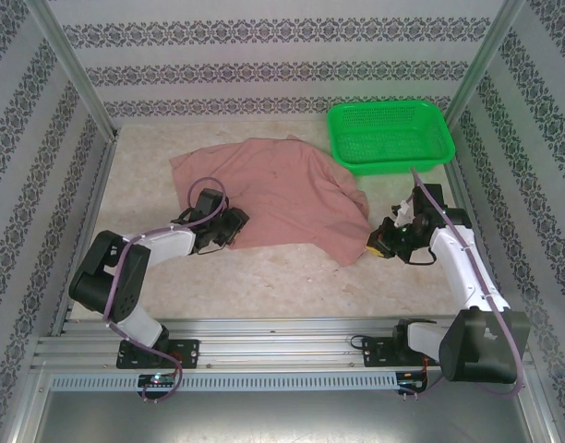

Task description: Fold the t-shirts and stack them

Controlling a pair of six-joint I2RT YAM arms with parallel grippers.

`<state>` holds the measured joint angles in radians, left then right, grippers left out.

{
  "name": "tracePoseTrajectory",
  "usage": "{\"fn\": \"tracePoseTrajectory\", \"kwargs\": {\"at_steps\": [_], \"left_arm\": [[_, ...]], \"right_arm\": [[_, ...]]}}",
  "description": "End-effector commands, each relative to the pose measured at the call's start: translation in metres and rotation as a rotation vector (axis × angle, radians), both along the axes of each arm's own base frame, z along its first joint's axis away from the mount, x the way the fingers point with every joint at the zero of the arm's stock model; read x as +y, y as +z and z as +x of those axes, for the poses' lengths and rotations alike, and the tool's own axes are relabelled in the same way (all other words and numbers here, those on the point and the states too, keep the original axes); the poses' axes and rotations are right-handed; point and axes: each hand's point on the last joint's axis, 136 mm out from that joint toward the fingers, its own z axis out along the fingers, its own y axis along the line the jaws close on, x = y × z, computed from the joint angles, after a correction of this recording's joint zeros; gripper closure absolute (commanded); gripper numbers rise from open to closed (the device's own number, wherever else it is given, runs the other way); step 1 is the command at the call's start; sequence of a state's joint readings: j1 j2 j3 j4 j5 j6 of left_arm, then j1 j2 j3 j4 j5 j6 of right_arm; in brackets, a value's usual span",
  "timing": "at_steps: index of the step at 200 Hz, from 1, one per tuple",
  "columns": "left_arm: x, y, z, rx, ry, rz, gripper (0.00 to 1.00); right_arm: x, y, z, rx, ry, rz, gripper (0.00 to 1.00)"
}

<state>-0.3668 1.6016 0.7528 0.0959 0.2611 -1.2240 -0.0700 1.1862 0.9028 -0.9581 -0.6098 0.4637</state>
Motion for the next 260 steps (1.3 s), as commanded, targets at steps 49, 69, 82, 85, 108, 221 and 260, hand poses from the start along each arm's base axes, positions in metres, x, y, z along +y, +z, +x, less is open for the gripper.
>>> {"fn": "tracePoseTrajectory", "kwargs": {"at_steps": [49, 69, 82, 85, 108, 221, 260], "left_arm": [[0.050, 0.060, -0.009, -0.105, 0.102, 0.200, 0.51], [0.048, 0.055, -0.006, -0.074, 0.079, 0.211, 0.52], [0.045, 0.049, -0.002, -0.071, 0.073, 0.202, 0.53], [0.044, 0.047, -0.001, -0.068, 0.073, 0.201, 0.53], [0.038, 0.043, 0.011, -0.071, 0.064, 0.196, 0.57], [0.021, 0.002, 0.017, 0.122, -0.011, 0.250, 0.66], [0.017, -0.011, 0.015, 0.167, -0.026, 0.260, 0.66]], "right_arm": [[-0.001, 0.000, -0.005, -0.007, 0.020, -0.004, 1.00], [-0.002, -0.001, -0.005, -0.008, 0.020, -0.004, 1.00], [-0.001, -0.002, -0.005, -0.004, 0.021, 0.000, 1.00], [-0.001, -0.003, -0.005, -0.002, 0.022, 0.001, 1.00], [0.000, -0.003, -0.006, -0.003, 0.022, 0.004, 1.00], [-0.003, -0.004, -0.009, -0.005, 0.012, -0.003, 1.00], [-0.004, -0.005, -0.010, -0.005, 0.010, -0.005, 1.00]]}}
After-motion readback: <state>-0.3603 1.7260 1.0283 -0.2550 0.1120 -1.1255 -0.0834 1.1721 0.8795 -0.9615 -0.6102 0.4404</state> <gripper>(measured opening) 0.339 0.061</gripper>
